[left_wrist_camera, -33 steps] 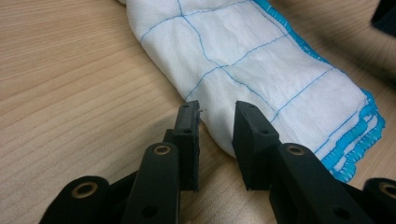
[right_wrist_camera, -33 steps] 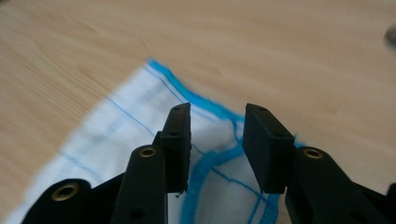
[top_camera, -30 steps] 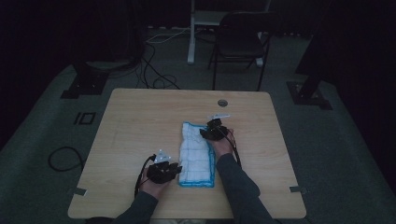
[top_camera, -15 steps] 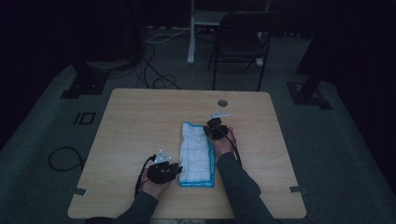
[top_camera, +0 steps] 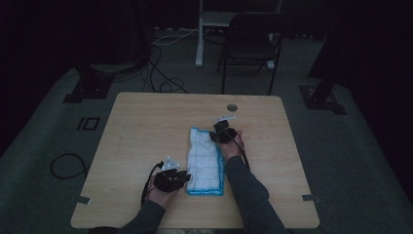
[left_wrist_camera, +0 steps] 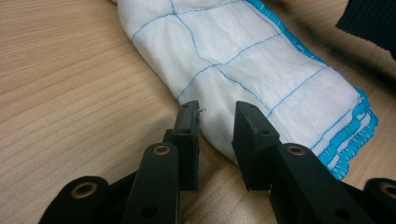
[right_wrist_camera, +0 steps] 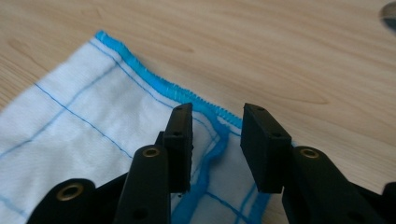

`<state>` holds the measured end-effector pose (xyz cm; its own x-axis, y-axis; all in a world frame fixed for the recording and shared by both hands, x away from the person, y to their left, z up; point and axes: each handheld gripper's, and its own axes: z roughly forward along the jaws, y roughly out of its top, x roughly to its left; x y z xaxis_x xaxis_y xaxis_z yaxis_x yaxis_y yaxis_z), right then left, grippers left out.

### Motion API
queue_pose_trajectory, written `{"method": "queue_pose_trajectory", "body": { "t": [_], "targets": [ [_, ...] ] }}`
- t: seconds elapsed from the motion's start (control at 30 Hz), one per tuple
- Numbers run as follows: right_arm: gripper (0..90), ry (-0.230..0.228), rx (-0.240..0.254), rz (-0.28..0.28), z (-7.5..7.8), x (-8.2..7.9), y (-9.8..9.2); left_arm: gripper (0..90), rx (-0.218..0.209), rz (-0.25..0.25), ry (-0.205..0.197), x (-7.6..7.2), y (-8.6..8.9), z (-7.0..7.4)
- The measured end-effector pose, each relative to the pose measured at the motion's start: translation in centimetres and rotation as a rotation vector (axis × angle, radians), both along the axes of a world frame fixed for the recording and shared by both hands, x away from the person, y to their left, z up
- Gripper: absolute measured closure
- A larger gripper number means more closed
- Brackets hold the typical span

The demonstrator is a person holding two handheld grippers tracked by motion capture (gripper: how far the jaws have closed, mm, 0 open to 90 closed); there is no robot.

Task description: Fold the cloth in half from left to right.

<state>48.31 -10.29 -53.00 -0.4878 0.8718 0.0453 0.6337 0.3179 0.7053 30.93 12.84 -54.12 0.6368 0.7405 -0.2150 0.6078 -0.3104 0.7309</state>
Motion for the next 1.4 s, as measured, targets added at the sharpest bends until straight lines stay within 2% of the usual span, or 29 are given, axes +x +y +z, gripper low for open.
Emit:
{"method": "queue_pose_trajectory", "body": {
  "t": [0.03,0.07,0.1,0.13,0.23,0.27,0.3,0.33,0.43,0.53,0.63,0.9,0.93,1.03,1.07,1.2,1.23,1.27,1.4],
  "targets": [
    [68.5,0.011,-0.01,0.011,-0.2,0.2,0.2,71.5,-0.002,0.0,-0.001,0.0,0.0,0.0],
    [79.6,0.025,0.005,0.029,-0.4,0.3,0.2,71.6,-0.009,-0.003,0.0,-0.1,0.0,0.1],
    [79.6,0.025,0.005,0.029,-0.4,0.3,0.2,71.6,-0.009,-0.003,0.0,-0.1,0.0,0.1],
    [86.9,0.02,-0.012,0.048,-0.2,0.4,0.3,71.5,-0.01,-0.007,-0.003,-0.1,-0.2,0.2],
    [88.0,0.008,-0.02,0.061,0.2,0.3,0.3,71.5,-0.008,-0.011,-0.006,-0.1,-0.4,0.3],
    [88.2,-0.012,-0.006,0.061,0.7,0.3,-0.1,71.5,-0.007,-0.014,-0.006,-0.1,-0.5,0.3],
    [88.2,-0.012,-0.006,0.061,0.7,0.3,-0.1,71.3,-0.007,-0.014,-0.006,-0.1,-0.5,0.3],
    [88.2,-0.019,0.031,0.051,1.4,0.2,-0.7,71.0,-0.011,-0.016,-0.004,-0.1,-0.5,0.2],
    [88.2,-0.027,0.04,0.042,1.9,0.1,-1.2,70.9,-0.009,-0.019,-0.004,-0.2,-0.6,0.2],
    [88.1,-0.032,0.026,0.028,2.3,0.1,-1.9,70.9,-0.004,-0.03,-0.002,-0.3,-0.9,0.2],
    [88.1,-0.035,0.026,0.02,2.3,0.2,-2.1,71.0,-0.001,-0.037,0.0,-0.4,-1.0,0.1],
    [88.1,-0.036,-0.014,-0.025,2.2,0.7,-2.7,71.4,0.02,-0.074,0.009,-1.0,-1.6,-0.2],
    [86.9,-0.021,-0.031,-0.033,1.9,0.8,-2.9,71.3,0.02,-0.073,0.01,-1.0,-1.6,-0.2],
    [83.0,-0.017,-0.047,-0.058,1.8,0.7,-3.1,70.6,0.021,-0.074,0.009,-1.0,-1.6,-0.1],
    [78.2,-0.022,-0.036,-0.061,2.1,0.4,-3.3,70.4,0.021,-0.075,0.007,-1.0,-1.7,-0.1],
    [77.0,-0.044,-0.02,-0.045,2.5,-0.5,-3.5,70.0,0.02,-0.076,0.006,-1.0,-1.6,-0.1],
    [76.5,-0.051,-0.016,-0.032,2.7,-1.1,-3.5,70.0,0.016,-0.075,0.007,-0.9,-1.7,-0.1],
    [75.9,-0.071,-0.001,0.002,3.1,-2.8,-3.6,69.8,0.017,-0.074,0.007,-1.0,-1.7,0.0],
    [74.7,-0.076,0.007,0.041,2.8,-5.3,-3.8,69.5,0.017,-0.074,-0.001,-1.0,-1.8,0.2]
  ]
}}
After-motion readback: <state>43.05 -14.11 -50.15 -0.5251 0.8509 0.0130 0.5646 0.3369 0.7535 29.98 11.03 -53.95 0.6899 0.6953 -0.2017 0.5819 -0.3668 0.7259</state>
